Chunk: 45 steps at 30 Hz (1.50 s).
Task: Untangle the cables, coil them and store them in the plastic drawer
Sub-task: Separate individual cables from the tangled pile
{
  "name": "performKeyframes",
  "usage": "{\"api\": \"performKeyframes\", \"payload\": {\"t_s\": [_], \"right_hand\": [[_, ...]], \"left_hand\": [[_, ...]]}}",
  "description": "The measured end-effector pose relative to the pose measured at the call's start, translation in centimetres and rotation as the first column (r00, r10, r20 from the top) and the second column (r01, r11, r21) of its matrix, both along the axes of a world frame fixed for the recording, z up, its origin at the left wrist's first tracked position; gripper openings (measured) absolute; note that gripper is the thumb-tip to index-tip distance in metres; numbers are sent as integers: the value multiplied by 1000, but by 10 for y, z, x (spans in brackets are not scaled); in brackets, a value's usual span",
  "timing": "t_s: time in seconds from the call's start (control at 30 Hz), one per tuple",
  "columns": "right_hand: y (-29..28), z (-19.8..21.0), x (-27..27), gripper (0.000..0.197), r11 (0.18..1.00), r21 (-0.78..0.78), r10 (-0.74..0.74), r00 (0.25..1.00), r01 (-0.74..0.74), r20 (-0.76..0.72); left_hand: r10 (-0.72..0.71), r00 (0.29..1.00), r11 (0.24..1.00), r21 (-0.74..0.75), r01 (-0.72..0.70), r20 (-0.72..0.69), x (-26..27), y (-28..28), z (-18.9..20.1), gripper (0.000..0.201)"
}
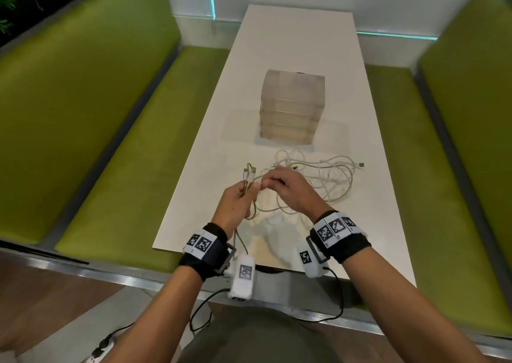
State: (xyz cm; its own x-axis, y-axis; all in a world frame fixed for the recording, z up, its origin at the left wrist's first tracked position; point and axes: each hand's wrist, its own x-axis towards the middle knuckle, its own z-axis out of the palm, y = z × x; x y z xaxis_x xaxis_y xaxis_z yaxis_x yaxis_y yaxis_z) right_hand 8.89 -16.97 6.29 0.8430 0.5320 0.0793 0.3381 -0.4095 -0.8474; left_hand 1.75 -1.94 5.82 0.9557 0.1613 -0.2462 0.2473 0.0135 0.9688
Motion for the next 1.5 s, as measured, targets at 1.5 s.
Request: {"api": "performKeyframes", "payload": {"t_s": [1.5], "right_hand": [[-19,-4,15,19,944,-304,-132,991,128,5]], "left_hand": [[329,942,944,-21,-328,72,-2,52,19,23]]}}
